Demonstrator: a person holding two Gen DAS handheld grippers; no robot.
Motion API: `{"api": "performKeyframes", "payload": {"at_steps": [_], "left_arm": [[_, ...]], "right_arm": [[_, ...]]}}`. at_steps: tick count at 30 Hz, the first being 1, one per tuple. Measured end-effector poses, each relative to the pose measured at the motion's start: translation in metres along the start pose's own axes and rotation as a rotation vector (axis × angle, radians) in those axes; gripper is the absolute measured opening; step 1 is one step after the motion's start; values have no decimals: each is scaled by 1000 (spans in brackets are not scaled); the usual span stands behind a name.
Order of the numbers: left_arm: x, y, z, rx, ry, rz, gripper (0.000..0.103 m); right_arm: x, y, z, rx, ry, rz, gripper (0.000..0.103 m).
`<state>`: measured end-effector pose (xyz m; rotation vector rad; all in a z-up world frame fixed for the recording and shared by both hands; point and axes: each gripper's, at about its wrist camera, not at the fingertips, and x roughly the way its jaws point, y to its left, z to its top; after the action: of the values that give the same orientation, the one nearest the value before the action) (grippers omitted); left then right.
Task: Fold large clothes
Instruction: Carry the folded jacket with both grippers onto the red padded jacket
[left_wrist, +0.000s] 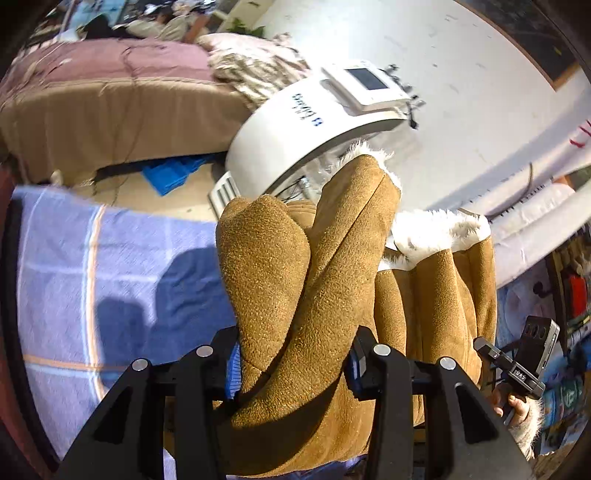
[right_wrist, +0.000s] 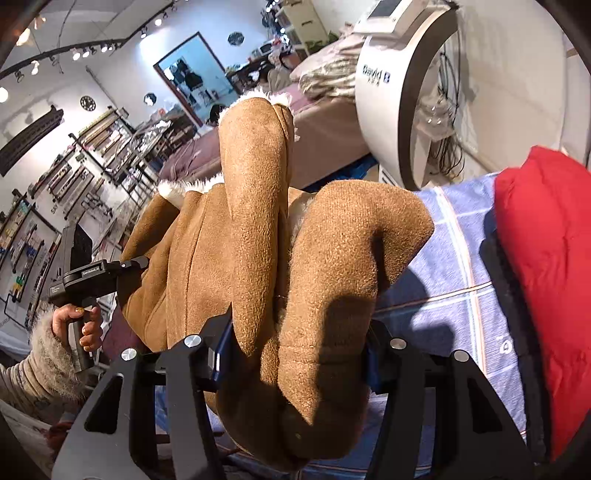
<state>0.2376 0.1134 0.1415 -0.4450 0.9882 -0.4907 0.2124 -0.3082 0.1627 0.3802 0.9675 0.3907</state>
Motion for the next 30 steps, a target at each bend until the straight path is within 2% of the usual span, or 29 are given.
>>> {"api": "performKeyframes", "payload": {"at_steps": [4,6,8,11,13,15,16,18,19,20,22,24,27,28,30], "left_arm": [[54,-106,55,191,11,-126,41],[83,-166,76,282,11,-214,41],[117,-227,87,374,20,-304,41],[176,-294,88,424,94,-418,41],[235,-333,80,422,193,-451,41],[293,-359,59,408,303,-464,42],[326,-370,52,433,347,-442,42],[390,-381,20,467,460,-352,42],[415,-380,6,487,488,-282,42],[436,-377,-5,480,501,-248,43],[453,-367,-11,468,491,-291,50],[461,-368,-9,477,489,-302,60],[470,-370,-3,490,510,-292,64],[472,-370,-1,496,511,-289,65],[475,-372,1,509,503,-276,74]], "right_arm": [[-74,-36,21,38,-155,-102,54],[-121,-56,28,66,-243,-173,54],[-168,-75,30,101,-333,-243,54],[-236,-112,14,195,-463,-370,54],[-271,-135,-7,262,-537,-454,55],[-296,-163,-37,372,-597,-524,57],[-305,-179,-55,442,-619,-548,58],[-305,-219,-95,597,-625,-594,60],[-301,-243,-117,699,-618,-584,61],[-295,-268,-142,807,-601,-562,61],[-270,-316,-194,1003,-569,-516,62],[-246,-347,-243,1170,-690,-373,68],[-233,-360,-262,1183,-804,-309,72],[-225,-363,-263,1203,-820,-284,72],[-221,-371,-266,1221,-830,-262,73]]}}
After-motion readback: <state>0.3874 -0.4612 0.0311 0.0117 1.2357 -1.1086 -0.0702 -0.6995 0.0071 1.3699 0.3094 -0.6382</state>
